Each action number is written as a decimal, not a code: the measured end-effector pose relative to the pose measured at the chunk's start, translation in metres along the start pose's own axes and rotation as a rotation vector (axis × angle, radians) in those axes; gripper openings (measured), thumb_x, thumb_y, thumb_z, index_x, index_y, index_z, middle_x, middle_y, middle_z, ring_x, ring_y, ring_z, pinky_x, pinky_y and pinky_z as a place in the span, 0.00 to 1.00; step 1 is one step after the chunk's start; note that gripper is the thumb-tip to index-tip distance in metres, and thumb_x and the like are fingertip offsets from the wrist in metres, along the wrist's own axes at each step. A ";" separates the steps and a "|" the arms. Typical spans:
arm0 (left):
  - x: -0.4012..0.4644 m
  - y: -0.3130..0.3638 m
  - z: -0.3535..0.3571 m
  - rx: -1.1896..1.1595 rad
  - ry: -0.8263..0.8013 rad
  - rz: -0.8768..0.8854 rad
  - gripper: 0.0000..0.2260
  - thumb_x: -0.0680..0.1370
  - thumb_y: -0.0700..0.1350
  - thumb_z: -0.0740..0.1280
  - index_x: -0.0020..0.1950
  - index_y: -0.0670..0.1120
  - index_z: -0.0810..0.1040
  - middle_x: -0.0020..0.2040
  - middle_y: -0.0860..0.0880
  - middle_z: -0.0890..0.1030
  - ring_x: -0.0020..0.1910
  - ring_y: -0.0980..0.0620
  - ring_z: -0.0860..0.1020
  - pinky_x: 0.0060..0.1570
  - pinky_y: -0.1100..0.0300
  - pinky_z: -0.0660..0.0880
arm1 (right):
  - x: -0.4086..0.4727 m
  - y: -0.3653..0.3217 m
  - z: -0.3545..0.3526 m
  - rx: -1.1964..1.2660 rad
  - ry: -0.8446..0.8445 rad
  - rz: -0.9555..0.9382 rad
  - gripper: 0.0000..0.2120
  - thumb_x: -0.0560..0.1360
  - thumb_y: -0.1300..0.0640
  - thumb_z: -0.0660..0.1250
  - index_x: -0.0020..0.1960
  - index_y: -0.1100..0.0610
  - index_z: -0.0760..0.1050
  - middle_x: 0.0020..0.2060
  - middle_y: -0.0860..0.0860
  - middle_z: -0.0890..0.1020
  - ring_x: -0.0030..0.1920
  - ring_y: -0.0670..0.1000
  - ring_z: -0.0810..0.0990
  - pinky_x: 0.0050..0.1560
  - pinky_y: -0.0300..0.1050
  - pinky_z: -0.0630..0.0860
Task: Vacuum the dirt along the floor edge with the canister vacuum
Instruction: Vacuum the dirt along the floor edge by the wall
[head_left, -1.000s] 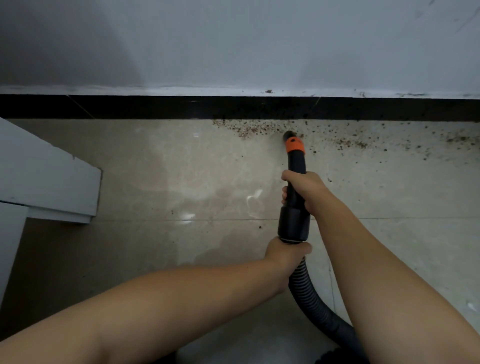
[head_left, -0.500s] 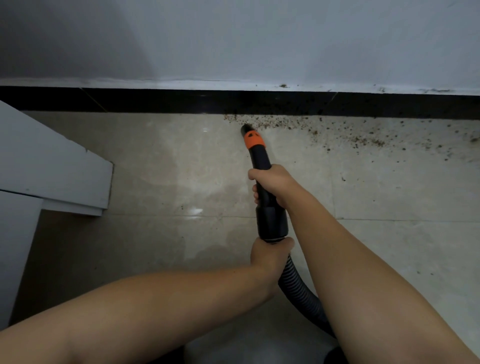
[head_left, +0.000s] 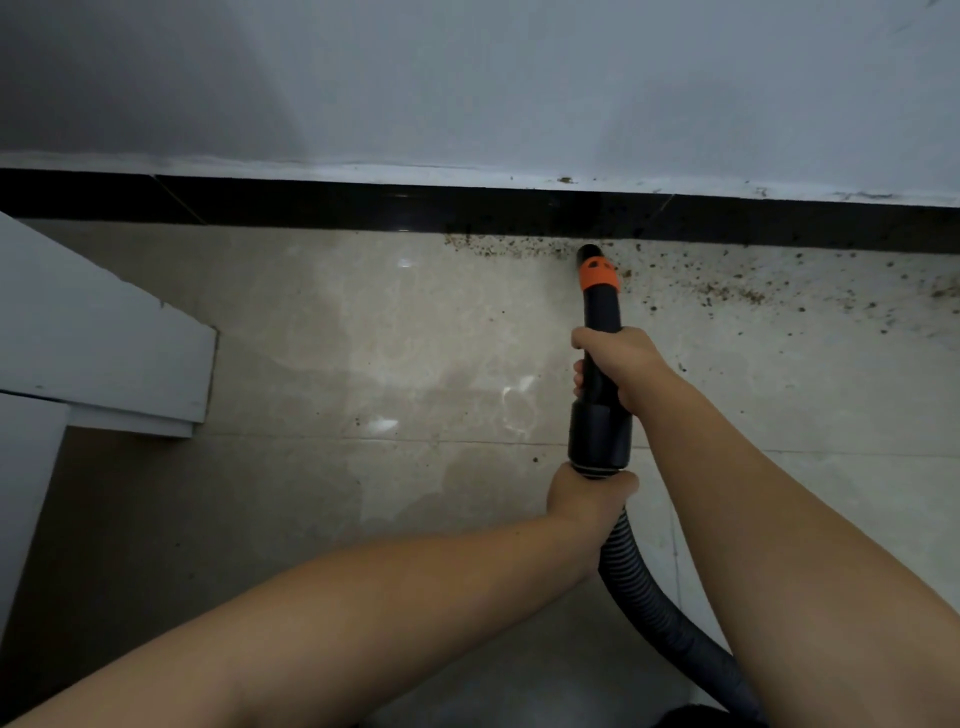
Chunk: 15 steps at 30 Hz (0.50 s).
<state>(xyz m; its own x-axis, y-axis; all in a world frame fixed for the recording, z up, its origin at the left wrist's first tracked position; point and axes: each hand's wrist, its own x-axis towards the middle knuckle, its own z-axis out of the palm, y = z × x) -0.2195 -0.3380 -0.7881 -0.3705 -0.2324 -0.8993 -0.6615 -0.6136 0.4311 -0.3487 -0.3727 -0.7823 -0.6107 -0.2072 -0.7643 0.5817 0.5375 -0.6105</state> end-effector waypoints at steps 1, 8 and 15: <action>0.000 0.001 -0.001 -0.009 0.009 -0.001 0.06 0.73 0.39 0.68 0.48 0.42 0.74 0.39 0.46 0.75 0.41 0.47 0.75 0.40 0.58 0.72 | 0.001 -0.001 0.003 -0.015 -0.017 -0.005 0.06 0.74 0.64 0.66 0.46 0.62 0.69 0.29 0.56 0.74 0.24 0.53 0.73 0.26 0.42 0.74; -0.005 -0.004 -0.024 -0.086 0.110 -0.005 0.08 0.73 0.38 0.68 0.51 0.40 0.76 0.44 0.42 0.79 0.44 0.43 0.77 0.45 0.52 0.76 | -0.006 0.000 0.044 -0.097 -0.170 -0.031 0.06 0.73 0.64 0.66 0.46 0.62 0.69 0.28 0.57 0.74 0.24 0.53 0.73 0.27 0.43 0.74; -0.004 0.002 -0.058 -0.110 0.208 0.026 0.12 0.73 0.40 0.71 0.56 0.41 0.78 0.51 0.39 0.82 0.51 0.40 0.80 0.52 0.48 0.78 | -0.010 -0.006 0.084 -0.095 -0.252 -0.033 0.07 0.73 0.63 0.67 0.47 0.62 0.70 0.29 0.56 0.75 0.24 0.52 0.73 0.26 0.42 0.74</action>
<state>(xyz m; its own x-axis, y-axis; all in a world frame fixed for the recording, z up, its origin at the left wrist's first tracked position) -0.1816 -0.3819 -0.7877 -0.2366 -0.3929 -0.8886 -0.5745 -0.6810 0.4541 -0.3007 -0.4422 -0.7885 -0.4687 -0.4164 -0.7790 0.5035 0.5987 -0.6229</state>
